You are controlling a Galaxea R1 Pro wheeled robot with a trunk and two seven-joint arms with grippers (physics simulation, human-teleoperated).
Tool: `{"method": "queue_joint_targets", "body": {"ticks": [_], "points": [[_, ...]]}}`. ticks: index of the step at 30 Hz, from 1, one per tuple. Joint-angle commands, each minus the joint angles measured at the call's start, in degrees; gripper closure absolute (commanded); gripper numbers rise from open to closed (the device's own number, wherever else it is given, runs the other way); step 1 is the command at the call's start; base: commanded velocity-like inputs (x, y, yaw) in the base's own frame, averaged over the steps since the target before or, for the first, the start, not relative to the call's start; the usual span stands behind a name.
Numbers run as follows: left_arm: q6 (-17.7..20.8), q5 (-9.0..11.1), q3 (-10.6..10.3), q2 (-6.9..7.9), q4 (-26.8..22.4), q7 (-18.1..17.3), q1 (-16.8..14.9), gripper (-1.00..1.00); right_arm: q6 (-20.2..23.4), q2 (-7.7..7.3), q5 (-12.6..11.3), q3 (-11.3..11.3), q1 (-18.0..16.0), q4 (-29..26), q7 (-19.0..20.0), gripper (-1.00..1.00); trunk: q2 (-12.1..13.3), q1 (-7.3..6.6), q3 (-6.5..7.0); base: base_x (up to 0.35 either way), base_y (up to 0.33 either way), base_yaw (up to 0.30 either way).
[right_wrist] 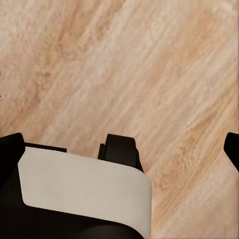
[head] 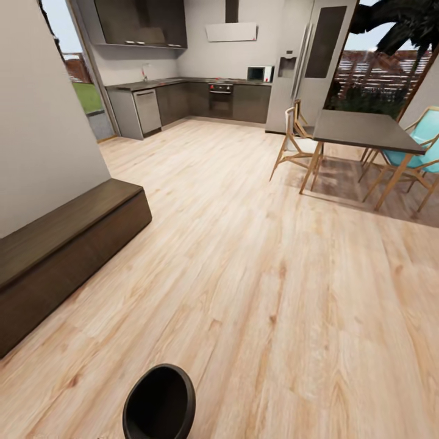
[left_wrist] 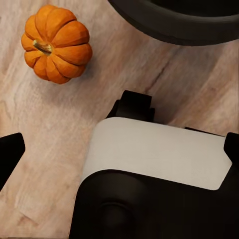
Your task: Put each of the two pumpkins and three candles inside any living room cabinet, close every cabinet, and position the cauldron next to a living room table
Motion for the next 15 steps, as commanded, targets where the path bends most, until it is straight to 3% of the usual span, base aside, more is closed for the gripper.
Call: {"method": "queue_joint_targets", "body": {"ticks": [1, 15], "points": [[0.0, 0.0, 0.0, 0.01, 0.0, 0.0, 0.0, -1.0, 0.0, 0.0, 0.0, 0.0, 0.0, 0.0, 0.0, -1.0, 0.0, 0.0, 0.0, 0.031, -0.03, 0.269], [0.0, 0.1, 0.0, 0.03, 0.0, 0.0, 0.0, -1.0, 0.0, 0.0, 0.0, 0.0, 0.0, 0.0, 0.0, -1.0, 0.0, 0.0, 0.0, 0.004, -0.004, 0.283]]}}
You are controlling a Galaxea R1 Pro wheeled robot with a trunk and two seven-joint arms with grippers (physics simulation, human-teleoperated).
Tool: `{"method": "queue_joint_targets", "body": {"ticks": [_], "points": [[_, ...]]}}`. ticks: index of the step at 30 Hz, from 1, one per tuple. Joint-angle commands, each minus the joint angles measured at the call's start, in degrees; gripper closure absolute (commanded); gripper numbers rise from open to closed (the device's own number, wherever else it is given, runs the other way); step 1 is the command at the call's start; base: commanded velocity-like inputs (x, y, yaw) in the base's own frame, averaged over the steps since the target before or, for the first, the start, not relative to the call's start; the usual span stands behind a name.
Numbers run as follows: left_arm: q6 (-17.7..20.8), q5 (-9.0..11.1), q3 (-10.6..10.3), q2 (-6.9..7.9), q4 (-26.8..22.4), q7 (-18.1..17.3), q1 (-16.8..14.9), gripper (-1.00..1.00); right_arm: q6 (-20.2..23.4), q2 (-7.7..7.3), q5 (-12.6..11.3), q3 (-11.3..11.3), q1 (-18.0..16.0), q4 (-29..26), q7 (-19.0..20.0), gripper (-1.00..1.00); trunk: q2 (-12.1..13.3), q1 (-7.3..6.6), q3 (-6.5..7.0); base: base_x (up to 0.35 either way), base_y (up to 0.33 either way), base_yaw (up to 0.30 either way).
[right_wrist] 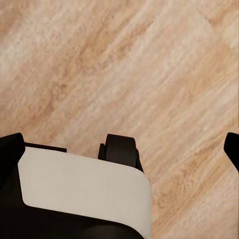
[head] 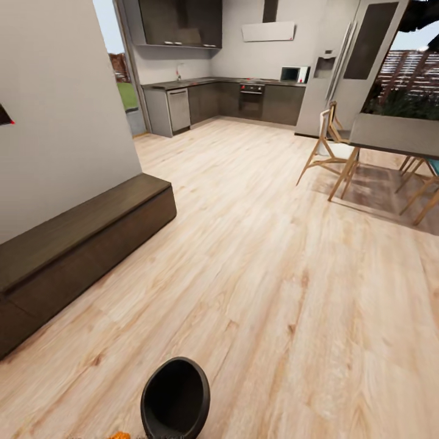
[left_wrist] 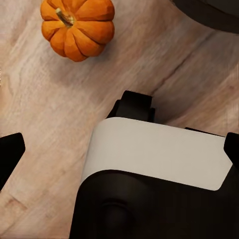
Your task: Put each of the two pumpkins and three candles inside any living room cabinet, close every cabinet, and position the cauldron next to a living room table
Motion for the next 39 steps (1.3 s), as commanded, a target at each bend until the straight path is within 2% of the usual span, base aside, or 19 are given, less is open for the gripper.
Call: {"method": "queue_joint_targets", "body": {"ticks": [1, 21, 39], "points": [[0.0, 0.0, 0.0, 0.0, 0.0, 0.0, 0.0, -1.0, 0.0, 0.0, 0.0, 0.0, 0.0, 0.0, 0.0, -1.0, 0.0, 0.0, 0.0, 0.0, 0.0, 0.285], [0.0, -0.1, 0.0, -0.16, 0.0, 0.0, 0.0, -1.0, 0.0, 0.0, 0.0, 0.0, 0.0, 0.0, 0.0, -1.0, 0.0, 0.0, 0.0, 0.0, 0.0, 0.282], [-0.2, 0.0, 0.0, 0.18, 0.2, 0.0, 0.0, -1.0, 0.1, -0.09, 0.5, 0.0, 0.0, 0.0, 0.1, -1.0, 0.0, 0.0, 0.0, 0.052, -0.046, 0.021]]}}
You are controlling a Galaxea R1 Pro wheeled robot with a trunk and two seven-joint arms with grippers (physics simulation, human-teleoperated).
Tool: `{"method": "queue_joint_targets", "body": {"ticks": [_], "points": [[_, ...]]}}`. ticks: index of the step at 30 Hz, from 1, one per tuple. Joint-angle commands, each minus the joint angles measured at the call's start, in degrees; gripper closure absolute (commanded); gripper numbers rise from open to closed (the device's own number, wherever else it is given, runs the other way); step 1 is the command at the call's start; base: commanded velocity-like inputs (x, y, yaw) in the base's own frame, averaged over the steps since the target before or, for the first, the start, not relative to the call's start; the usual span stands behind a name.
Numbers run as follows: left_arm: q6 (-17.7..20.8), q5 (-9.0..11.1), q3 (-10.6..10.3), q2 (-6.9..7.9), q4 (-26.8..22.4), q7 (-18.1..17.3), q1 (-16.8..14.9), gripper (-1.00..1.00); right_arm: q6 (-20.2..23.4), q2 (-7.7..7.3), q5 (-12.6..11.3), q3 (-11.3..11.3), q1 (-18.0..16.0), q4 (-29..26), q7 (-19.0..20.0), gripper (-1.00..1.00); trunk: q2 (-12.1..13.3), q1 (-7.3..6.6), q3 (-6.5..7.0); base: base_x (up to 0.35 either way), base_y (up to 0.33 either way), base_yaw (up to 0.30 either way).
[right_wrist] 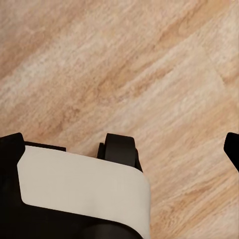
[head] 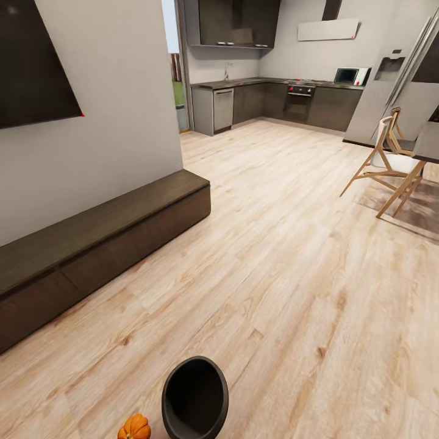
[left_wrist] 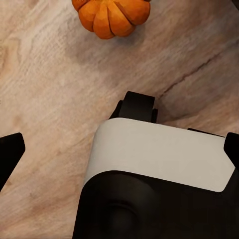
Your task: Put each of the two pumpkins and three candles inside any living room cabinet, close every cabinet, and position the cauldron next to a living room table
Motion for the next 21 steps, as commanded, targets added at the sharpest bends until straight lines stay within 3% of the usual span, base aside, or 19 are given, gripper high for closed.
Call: {"method": "queue_joint_targets", "body": {"ticks": [1, 11, 21], "points": [[0.0, 0.0, 0.0, 0.0, 0.0, 0.0, 0.0, -1.0, 0.0, 0.0, 0.0, 0.0, 0.0, 0.0, 0.0, -1.0, 0.0, 0.0, 0.0, 0.0, 0.0, 0.0], [0.0, 0.1, 0.1, 0.15, 0.0, 0.0, 0.0, -1.0, 0.0, 0.16, 0.0, 0.0, 0.0, -0.3, 0.1, -1.0, 0.0, 0.0, 0.0, 0.0, 0.0, 0.005], [0.0, 0.2, 0.1, 0.17, 0.1, 0.0, 0.0, -1.0, 0.0, 0.05, -0.4, 0.0, 0.0, -0.4, 0.0, -1.0, 0.0, 0.0, 0.0, 0.0, 0.0, 0.247]]}}
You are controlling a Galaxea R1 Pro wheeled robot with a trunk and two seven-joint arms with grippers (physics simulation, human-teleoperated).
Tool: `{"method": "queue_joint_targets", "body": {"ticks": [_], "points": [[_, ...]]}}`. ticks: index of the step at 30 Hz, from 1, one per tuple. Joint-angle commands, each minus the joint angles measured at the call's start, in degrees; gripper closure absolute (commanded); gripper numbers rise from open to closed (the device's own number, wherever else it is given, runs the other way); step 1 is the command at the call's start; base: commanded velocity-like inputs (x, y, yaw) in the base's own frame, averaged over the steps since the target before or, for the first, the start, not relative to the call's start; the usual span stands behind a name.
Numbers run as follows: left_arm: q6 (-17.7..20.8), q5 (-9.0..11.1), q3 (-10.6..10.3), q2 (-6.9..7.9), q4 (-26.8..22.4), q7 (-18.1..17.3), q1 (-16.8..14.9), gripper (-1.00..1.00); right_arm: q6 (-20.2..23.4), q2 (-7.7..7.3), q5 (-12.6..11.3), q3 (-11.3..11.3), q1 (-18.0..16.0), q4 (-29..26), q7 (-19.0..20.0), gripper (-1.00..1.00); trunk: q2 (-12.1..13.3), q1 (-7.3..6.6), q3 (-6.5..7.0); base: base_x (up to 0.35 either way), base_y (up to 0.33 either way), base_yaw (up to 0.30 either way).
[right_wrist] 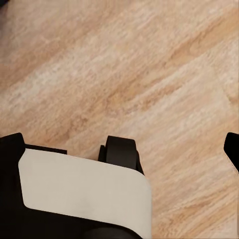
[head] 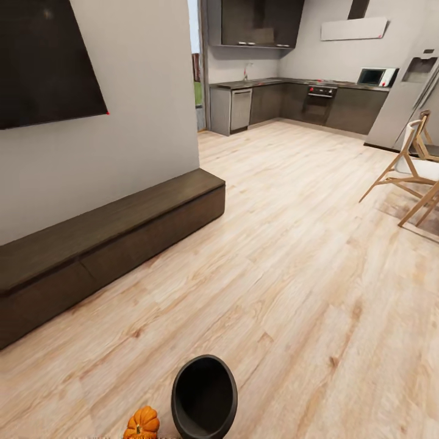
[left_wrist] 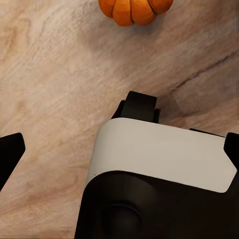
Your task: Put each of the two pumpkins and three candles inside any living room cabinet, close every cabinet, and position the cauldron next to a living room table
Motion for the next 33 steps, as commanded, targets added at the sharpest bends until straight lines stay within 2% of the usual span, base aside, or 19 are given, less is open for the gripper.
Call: {"method": "queue_joint_targets", "body": {"ticks": [1, 5, 18, 26, 33], "points": [[0.0, 0.0, 0.0, 0.0, 0.0, 0.0, 0.0, -1.0, 0.0, -0.02, 0.0, 0.0, 0.0, 0.0, 0.0, -1.0, 0.0, 0.0, 0.0, 0.0, 0.0, 0.286], [0.0, 0.0, 0.0, -0.01, 0.0, 0.0, 0.0, -1.0, -0.1, -0.05, 0.0, 0.0, 0.0, 0.0, 0.1, -1.0, 0.0, 0.0, 0.0, 0.0, 0.0, 0.178], [0.0, 0.2, 0.0, -0.14, -0.3, 0.0, 0.0, -1.0, -0.2, 0.09, 0.5, 0.0, 0.0, 0.0, 0.0, -1.0, 0.0, 0.0, 0.0, 0.047, 0.0, 0.009], [0.3, 0.2, 0.1, -1.89, -0.7, 0.1, 0.0, -1.0, -0.2, -0.57, 0.9, 0.4, 0.0, 0.0, 0.0, -1.0, 0.0, 0.0, 0.0, 0.0, 0.0, 0.0], [0.3, 0.3, 0.2, -2.14, -0.6, 0.2, 0.0, -1.0, 0.1, -0.76, 1.2, 0.6, 0.0, -0.1, 0.0, -1.0, 0.0, 0.0, 0.0, 0.0, 0.0, 0.0]]}}
